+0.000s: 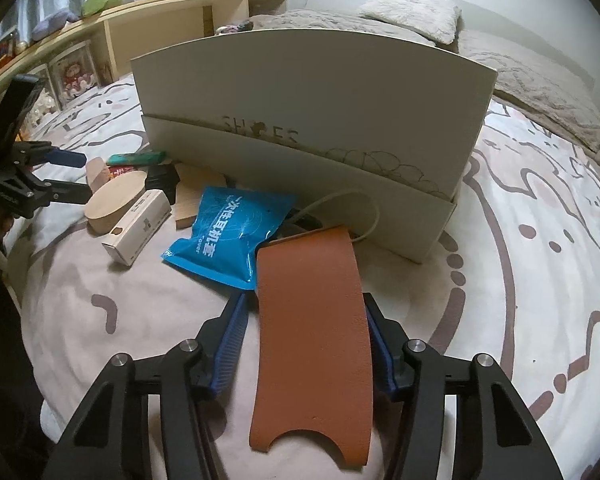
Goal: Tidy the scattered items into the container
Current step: 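Close the right tool on the brown leather strip and lift it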
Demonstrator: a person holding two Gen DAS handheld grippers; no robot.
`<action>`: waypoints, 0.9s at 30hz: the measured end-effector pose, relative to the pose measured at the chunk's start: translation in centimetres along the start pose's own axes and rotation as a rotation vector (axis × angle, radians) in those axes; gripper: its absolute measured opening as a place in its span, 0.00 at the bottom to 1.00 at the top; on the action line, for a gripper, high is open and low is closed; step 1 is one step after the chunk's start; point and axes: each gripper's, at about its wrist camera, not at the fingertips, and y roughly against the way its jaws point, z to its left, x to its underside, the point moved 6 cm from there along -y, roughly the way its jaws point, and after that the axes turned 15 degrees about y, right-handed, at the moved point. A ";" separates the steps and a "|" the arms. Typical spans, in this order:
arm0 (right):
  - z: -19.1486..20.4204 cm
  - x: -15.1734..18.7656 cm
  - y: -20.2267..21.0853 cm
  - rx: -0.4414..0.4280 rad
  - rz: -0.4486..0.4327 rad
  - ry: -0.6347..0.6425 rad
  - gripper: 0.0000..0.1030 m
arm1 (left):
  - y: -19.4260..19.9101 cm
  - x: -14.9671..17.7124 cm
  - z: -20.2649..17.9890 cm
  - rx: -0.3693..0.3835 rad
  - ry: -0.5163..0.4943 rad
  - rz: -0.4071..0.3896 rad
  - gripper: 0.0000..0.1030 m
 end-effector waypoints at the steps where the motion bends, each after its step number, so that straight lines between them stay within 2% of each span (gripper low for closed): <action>1: 0.0 0.0 0.0 -0.003 -0.001 -0.002 0.55 | 0.0 0.0 0.1 -0.003 0.001 0.002 1.00; 11: 0.0 0.2 0.0 -0.010 -0.004 -0.008 0.55 | 0.1 0.1 0.1 -0.010 0.000 0.007 0.99; 15: 0.0 0.2 0.0 -0.012 -0.005 -0.009 0.55 | -0.2 0.1 0.2 -0.038 -0.015 0.003 0.99; 20: 0.1 0.2 0.0 -0.013 -0.006 -0.010 0.55 | 0.1 -0.2 1.3 -0.063 0.012 -0.005 0.99; 27: 0.1 0.3 0.1 -0.021 -0.006 -0.015 0.55 | 0.8 -1.1 1.4 -0.017 0.034 -0.038 0.99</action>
